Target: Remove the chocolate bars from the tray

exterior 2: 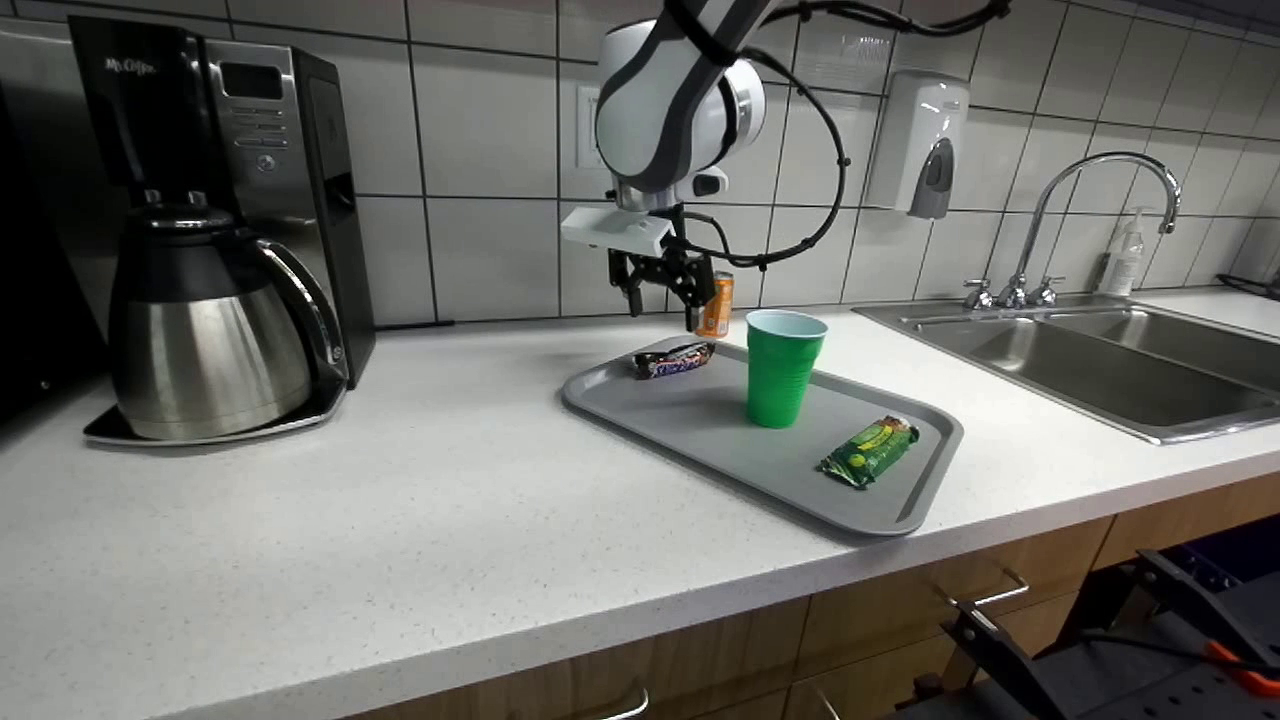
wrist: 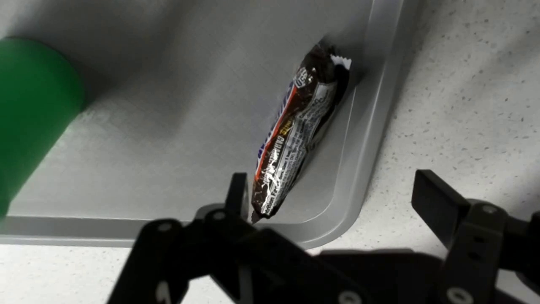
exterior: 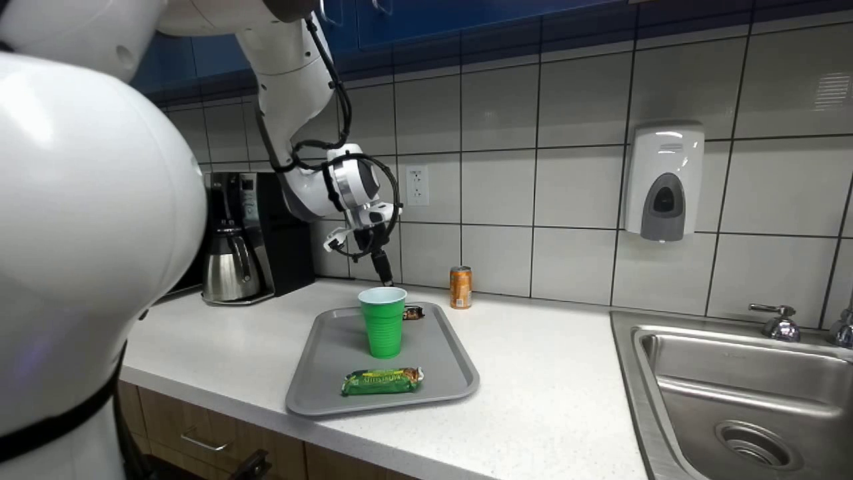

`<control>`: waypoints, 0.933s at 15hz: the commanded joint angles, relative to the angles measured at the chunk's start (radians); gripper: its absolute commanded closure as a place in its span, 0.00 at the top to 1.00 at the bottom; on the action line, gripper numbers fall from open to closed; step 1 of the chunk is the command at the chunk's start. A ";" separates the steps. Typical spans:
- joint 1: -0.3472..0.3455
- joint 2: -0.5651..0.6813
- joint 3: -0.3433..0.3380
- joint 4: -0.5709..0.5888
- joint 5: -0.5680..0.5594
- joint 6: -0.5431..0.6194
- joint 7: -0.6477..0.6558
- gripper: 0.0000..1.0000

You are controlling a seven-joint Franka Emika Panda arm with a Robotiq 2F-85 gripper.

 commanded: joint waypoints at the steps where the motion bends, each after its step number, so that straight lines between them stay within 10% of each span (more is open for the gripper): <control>1: 0.028 0.027 -0.036 0.024 -0.045 0.012 0.075 1.00; 14: 0.024 0.059 -0.054 0.008 -0.057 0.026 0.103 1.00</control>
